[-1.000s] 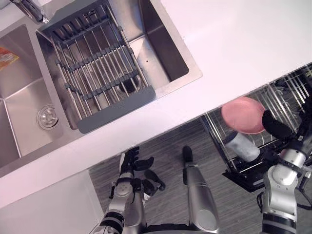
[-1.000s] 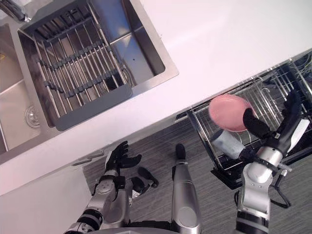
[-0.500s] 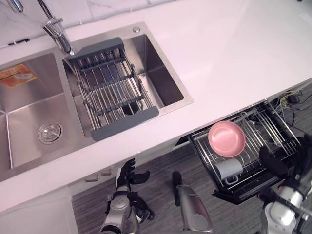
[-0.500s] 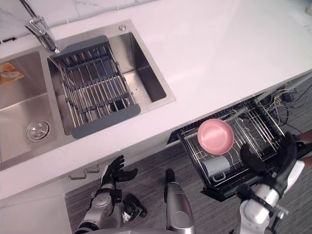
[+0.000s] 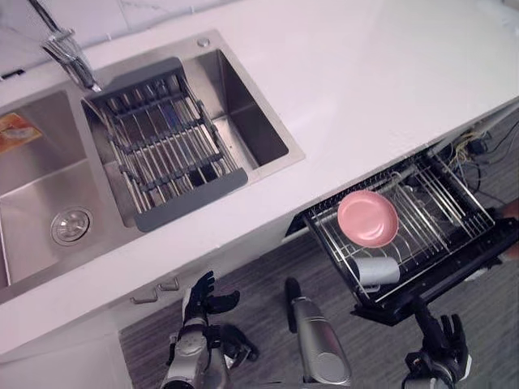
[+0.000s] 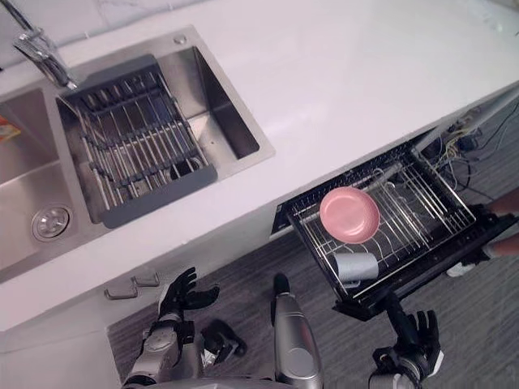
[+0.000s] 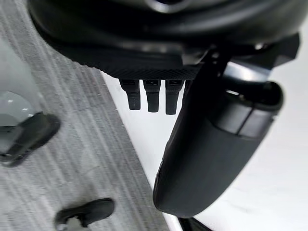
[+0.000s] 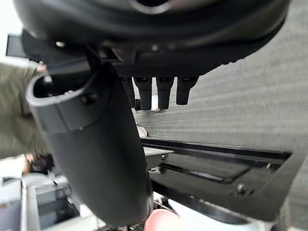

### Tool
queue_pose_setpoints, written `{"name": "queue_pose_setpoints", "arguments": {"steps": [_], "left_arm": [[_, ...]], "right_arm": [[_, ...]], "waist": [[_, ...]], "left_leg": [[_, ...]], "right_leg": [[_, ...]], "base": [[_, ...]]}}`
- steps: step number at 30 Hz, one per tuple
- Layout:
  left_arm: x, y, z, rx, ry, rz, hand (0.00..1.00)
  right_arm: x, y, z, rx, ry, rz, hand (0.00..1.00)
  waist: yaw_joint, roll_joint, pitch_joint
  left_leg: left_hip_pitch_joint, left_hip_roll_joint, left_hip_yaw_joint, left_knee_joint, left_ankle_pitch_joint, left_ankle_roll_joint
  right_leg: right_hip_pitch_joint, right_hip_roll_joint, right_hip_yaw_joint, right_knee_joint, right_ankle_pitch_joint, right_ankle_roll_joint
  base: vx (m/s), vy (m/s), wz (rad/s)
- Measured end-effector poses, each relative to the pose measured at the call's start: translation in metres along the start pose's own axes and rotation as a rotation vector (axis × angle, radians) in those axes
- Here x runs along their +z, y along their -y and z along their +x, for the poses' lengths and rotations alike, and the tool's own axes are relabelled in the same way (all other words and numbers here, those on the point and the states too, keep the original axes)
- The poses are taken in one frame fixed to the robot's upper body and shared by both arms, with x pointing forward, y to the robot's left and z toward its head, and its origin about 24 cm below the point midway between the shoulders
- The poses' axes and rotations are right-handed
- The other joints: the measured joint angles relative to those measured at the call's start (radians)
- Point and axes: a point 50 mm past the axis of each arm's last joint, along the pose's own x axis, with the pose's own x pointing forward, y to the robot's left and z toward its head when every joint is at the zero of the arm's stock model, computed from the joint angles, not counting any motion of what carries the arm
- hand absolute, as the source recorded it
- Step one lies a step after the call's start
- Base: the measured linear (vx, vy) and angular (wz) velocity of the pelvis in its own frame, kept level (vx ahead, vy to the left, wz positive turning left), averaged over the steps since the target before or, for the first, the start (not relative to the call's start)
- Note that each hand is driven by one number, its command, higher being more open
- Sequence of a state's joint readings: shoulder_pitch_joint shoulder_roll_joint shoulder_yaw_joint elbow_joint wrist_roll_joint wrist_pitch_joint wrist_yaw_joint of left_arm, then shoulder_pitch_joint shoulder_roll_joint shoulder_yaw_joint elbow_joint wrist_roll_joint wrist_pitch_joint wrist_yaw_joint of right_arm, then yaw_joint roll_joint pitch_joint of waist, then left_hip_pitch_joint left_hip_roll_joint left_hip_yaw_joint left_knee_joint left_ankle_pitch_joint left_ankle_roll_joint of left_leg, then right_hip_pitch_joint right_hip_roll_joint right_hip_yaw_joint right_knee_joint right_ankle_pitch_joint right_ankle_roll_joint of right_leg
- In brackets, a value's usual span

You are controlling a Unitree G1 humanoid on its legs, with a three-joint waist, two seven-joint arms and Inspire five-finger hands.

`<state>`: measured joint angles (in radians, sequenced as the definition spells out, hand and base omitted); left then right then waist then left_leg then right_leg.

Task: Walk over to the sink, pick up the cup, carry it to the dishwasher, place the cup inside the dishwasher, then close the dishwasher door

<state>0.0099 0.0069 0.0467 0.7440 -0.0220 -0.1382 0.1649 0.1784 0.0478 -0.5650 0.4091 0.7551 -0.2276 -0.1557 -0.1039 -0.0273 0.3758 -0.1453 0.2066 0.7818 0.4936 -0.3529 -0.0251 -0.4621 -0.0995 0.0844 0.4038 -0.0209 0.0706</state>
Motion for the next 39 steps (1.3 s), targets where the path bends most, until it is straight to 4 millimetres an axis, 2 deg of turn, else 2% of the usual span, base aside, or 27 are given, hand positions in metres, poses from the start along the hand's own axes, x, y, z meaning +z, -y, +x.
{"name": "queue_pose_setpoints", "arguments": {"steps": [1, 2, 3, 5, 6, 7, 8, 10, 12, 13, 15, 16, 17, 19, 21, 24, 29, 32, 34, 36, 38, 39], "left_arm": [[0.002, 0.001, 0.001, -0.002, 0.005, -0.001, 0.90], [0.007, 0.002, 0.003, -0.007, 0.019, -0.005, 0.90], [0.009, 0.004, 0.004, -0.010, 0.025, -0.011, 0.90], [0.021, 0.009, 0.008, -0.021, 0.063, -0.028, 0.90], [0.024, 0.009, 0.008, -0.021, 0.072, -0.031, 0.90], [0.029, 0.008, 0.010, -0.020, 0.090, -0.044, 0.90], [0.030, 0.008, 0.010, -0.020, 0.094, -0.044, 0.90], [0.037, 0.011, 0.011, -0.032, 0.122, -0.043, 0.90], [0.044, 0.017, 0.011, -0.054, 0.152, -0.041, 0.90], [0.045, 0.018, 0.011, -0.062, 0.155, -0.037, 0.90], [0.048, 0.026, 0.010, -0.086, 0.166, -0.044, 0.90], [0.048, 0.027, 0.010, -0.088, 0.165, -0.047, 0.90], [0.047, 0.030, 0.009, -0.095, 0.163, -0.052, 0.90], [0.049, 0.034, 0.009, -0.105, 0.167, -0.057, 0.90], [0.051, 0.037, 0.008, -0.111, 0.176, -0.067, 0.90], [0.055, 0.042, 0.007, -0.140, 0.194, -0.056, 0.90], [0.061, 0.044, 0.006, -0.165, 0.224, -0.056, 0.90], [0.062, 0.044, 0.005, -0.167, 0.229, -0.054, 0.90], [0.062, 0.043, 0.006, -0.164, 0.231, -0.042, 0.90], [0.061, 0.042, 0.006, -0.158, 0.227, -0.042, 0.90], [0.056, 0.039, 0.006, -0.144, 0.205, -0.042, 0.90], [0.055, 0.039, 0.006, -0.143, 0.204, -0.043, 0.90]], "right_arm": [[0.002, -0.007, 0.004, 0.012, 0.006, 0.022, 0.90], [0.007, -0.024, 0.012, 0.044, 0.020, 0.067, 0.90], [0.010, -0.032, 0.016, 0.057, 0.030, 0.090, 0.90], [0.028, -0.066, 0.028, 0.124, 0.088, 0.166, 0.90], [0.031, -0.071, 0.028, 0.143, 0.103, 0.176, 0.90], [0.041, -0.089, 0.026, 0.194, 0.134, 0.237, 0.90], [0.042, -0.092, 0.026, 0.202, 0.133, 0.243, 0.90], [0.045, -0.113, 0.023, 0.230, 0.132, 0.299, 0.90], [0.051, -0.146, 0.017, 0.284, 0.131, 0.382, 0.90], [0.054, -0.154, 0.016, 0.295, 0.130, 0.405, 0.90], [0.067, -0.184, 0.012, 0.368, 0.137, 0.493, 0.90], [0.071, -0.191, 0.011, 0.390, 0.136, 0.511, 0.90], [0.080, -0.210, 0.008, 0.450, 0.129, 0.556, 0.90], [0.091, -0.229, 0.002, 0.518, 0.109, 0.626, 0.90], [0.088, -0.235, -0.007, 0.554, 0.075, 0.739, 0.90], [0.083, -0.234, -0.006, 0.556, 0.004, 0.895, 0.90], [0.078, -0.232, -0.006, 0.553, -0.012, 0.903, 0.90], [0.072, -0.221, -0.005, 0.559, -0.002, 0.799, 0.90], [0.064, -0.208, -0.004, 0.563, 0.030, 0.632, 0.90], [0.054, -0.192, -0.007, 0.601, 0.070, 0.448, 0.90], [0.041, -0.172, -0.017, 0.657, 0.101, 0.176, 0.90], [0.040, -0.171, -0.017, 0.657, 0.101, 0.172, 0.90]], "waist": [[0.000, 0.002, 0.007], [0.004, 0.010, 0.022], [0.006, 0.017, 0.027], [0.015, 0.049, 0.060], [0.017, 0.056, 0.066], [0.021, 0.062, 0.069], [0.022, 0.063, 0.070], [0.035, 0.072, 0.074], [0.043, 0.085, 0.081], [0.048, 0.088, 0.083], [0.065, 0.117, 0.097], [0.065, 0.125, 0.101], [0.069, 0.148, 0.103], [0.081, 0.176, 0.102], [0.091, 0.190, 0.102], [0.094, 0.190, 0.102], [0.097, 0.190, 0.102], [0.097, 0.190, 0.102], [0.096, 0.188, 0.101], [0.093, 0.176, 0.097], [0.087, 0.135, 0.075], [0.087, 0.133, 0.075]], "left_leg": [[-0.007, -0.003, 0.001, -0.001, 0.001, 0.001], [-0.022, -0.009, 0.001, -0.005, 0.005, 0.009], [-0.033, -0.014, 0.000, -0.007, 0.007, 0.013], [-0.056, -0.032, -0.002, -0.024, 0.025, 0.038], [-0.060, -0.037, -0.002, -0.030, 0.030, 0.042], [-0.069, -0.052, -0.006, -0.050, 0.043, 0.047], [-0.069, -0.054, -0.008, -0.053, 0.044, 0.047], [-0.075, -0.070, -0.037, -0.073, 0.059, 0.050], [-0.087, -0.083, -0.062, -0.094, 0.077, 0.053], [-0.089, -0.087, -0.066, -0.101, 0.083, 0.053], [-0.094, -0.094, -0.090, -0.118, 0.102, 0.058], [-0.094, -0.097, -0.098, -0.124, 0.108, 0.057], [-0.096, -0.105, -0.113, -0.142, 0.123, 0.058], [-0.101, -0.108, -0.129, -0.156, 0.140, 0.055], [-0.100, -0.107, -0.151, -0.173, 0.159, 0.051], [-0.100, -0.104, -0.172, -0.177, 0.170, 0.046], [-0.097, -0.097, -0.172, -0.168, 0.171, 0.045], [-0.086, -0.086, -0.176, -0.159, 0.169, 0.044], [-0.069, -0.079, -0.182, -0.158, 0.166, 0.040], [-0.051, -0.071, -0.186, -0.157, 0.161, 0.033], [-0.021, -0.059, -0.196, -0.159, 0.153, 0.021], [-0.020, -0.058, -0.196, -0.159, 0.153, 0.021]], "right_leg": [[-0.007, -0.002, 0.001, 0.000, 0.003, 0.000], [-0.021, -0.007, 0.004, -0.003, 0.013, 0.008], [-0.031, -0.009, 0.005, -0.003, 0.017, 0.012], [-0.055, -0.024, 0.006, -0.006, 0.028, 0.022], [-0.061, -0.027, 0.006, -0.006, 0.029, 0.023], [-0.076, -0.038, 0.000, -0.006, 0.033, 0.023], [-0.076, -0.039, -0.003, -0.006, 0.033, 0.023], [-0.076, -0.049, -0.017, -0.007, 0.035, 0.022], [-0.075, -0.065, -0.042, -0.015, 0.037, 0.021], [-0.075, -0.067, -0.045, -0.019, 0.039, 0.020], [-0.068, -0.077, -0.067, -0.026, 0.046, 0.019], [-0.065, -0.079, -0.074, -0.026, 0.047, 0.018], [-0.064, -0.087, -0.088, -0.026, 0.047, 0.017], [-0.063, -0.090, -0.103, -0.025, 0.049, 0.015], [-0.057, -0.090, -0.123, -0.024, 0.050, 0.006], [-0.044, -0.091, -0.145, -0.023, 0.043, -0.005], [-0.038, -0.085, -0.145, -0.023, 0.042, -0.007], [-0.018, -0.078, -0.147, -0.024, 0.042, -0.007], [0.002, -0.072, -0.153, -0.025, 0.041, -0.008], [0.025, -0.066, -0.160, -0.029, 0.037, -0.013], [0.071, -0.057, -0.181, -0.045, 0.016, -0.023], [0.072, -0.057, -0.182, -0.045, 0.016, -0.023]], "base": [[0.03, 0.036, 0.03], [0.03, 0.030, 0.04], [0.03, 0.038, 0.08], [0.03, 0.028, 0.11], [0.05, 0.015, 0.09], [0.05, 0.002, 0.05], [0.05, -0.017, 0.10], [0.02, -0.038, 0.19], [0.00, -0.052, 0.33], [-0.01, -0.060, 0.29], [-0.01, -0.071, 0.33], [-0.02, -0.092, 0.39], [-0.02, -0.082, 0.29], [-0.01, -0.098, 0.26], [0.00, -0.134, 0.26], [-0.01, -0.139, 0.22], [0.00, -0.031, 0.00], [0.05, -0.026, 0.01], [0.06, -0.032, 0.02], [0.05, -0.033, 0.01], [0.05, -0.046, 0.03], [0.06, -0.069, 0.13]]}}
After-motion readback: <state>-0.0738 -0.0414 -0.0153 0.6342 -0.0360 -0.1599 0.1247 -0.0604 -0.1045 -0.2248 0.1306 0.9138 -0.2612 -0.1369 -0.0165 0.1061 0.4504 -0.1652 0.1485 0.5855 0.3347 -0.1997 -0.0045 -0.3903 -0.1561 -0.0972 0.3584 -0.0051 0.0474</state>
